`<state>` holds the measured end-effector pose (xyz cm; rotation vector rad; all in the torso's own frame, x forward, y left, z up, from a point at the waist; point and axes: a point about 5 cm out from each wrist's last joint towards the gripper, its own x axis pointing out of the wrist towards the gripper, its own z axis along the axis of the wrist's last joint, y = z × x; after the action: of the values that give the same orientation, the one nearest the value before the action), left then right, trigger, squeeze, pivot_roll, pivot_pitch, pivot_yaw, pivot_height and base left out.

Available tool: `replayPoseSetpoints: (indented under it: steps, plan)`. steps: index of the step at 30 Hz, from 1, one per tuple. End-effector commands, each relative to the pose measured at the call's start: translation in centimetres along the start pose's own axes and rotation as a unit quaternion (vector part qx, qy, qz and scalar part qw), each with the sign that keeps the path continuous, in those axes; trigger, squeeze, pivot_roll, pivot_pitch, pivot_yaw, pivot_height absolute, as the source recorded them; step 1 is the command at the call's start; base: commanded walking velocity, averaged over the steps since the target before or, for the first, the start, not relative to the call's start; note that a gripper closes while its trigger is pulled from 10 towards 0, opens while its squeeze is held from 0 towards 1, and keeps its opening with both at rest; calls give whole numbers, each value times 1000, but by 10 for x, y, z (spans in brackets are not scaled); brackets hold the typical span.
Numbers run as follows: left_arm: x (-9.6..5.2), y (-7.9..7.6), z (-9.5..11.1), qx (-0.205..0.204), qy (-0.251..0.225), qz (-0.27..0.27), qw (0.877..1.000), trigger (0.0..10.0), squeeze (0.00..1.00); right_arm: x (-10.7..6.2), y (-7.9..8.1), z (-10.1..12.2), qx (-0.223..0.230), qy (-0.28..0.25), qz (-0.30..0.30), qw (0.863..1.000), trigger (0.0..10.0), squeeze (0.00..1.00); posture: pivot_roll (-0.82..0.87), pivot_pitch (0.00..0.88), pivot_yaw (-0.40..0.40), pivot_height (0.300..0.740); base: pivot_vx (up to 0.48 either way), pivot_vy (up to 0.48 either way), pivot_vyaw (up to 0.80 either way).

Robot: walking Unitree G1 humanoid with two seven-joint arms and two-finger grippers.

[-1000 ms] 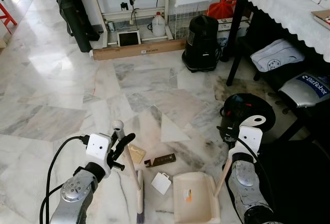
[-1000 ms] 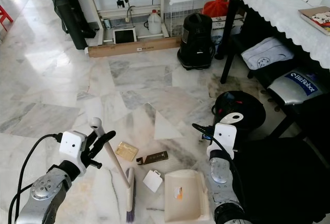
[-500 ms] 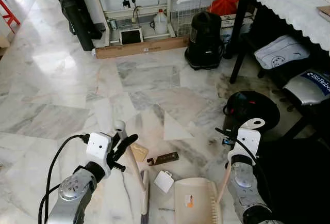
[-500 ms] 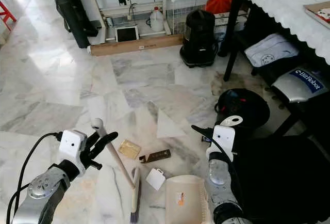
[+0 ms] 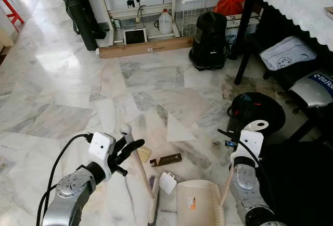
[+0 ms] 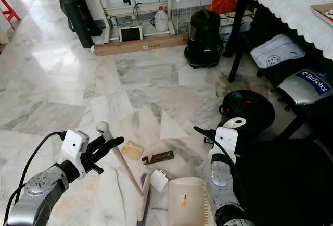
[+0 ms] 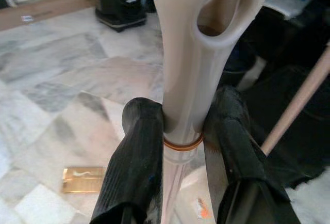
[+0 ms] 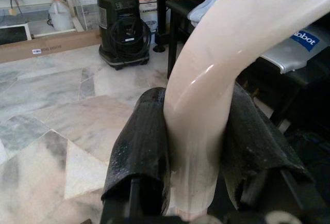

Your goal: Sweep floor

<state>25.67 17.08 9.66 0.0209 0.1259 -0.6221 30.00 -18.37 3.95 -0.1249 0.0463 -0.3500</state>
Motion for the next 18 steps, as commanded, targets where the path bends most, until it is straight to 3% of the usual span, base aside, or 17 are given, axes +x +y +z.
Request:
replayPoseSetpoints:
  steps: [1,12,18]
  plan:
    - [2,-7,6,-17,-10,-34,999,10000,0,0,4,2,-2,-4,9,1000,10000,0,136,85,73,740,0,0,0]
    - [6,-11,22,-54,-29,-72,996,10000,0,3,6,4,-1,-5,12,1000,10000,0,139,76,68,740,0,0,0]
    - [8,8,50,-30,-99,9,995,10000,0,3,7,4,-1,-3,15,1000,10000,0,140,77,66,740,0,0,0]
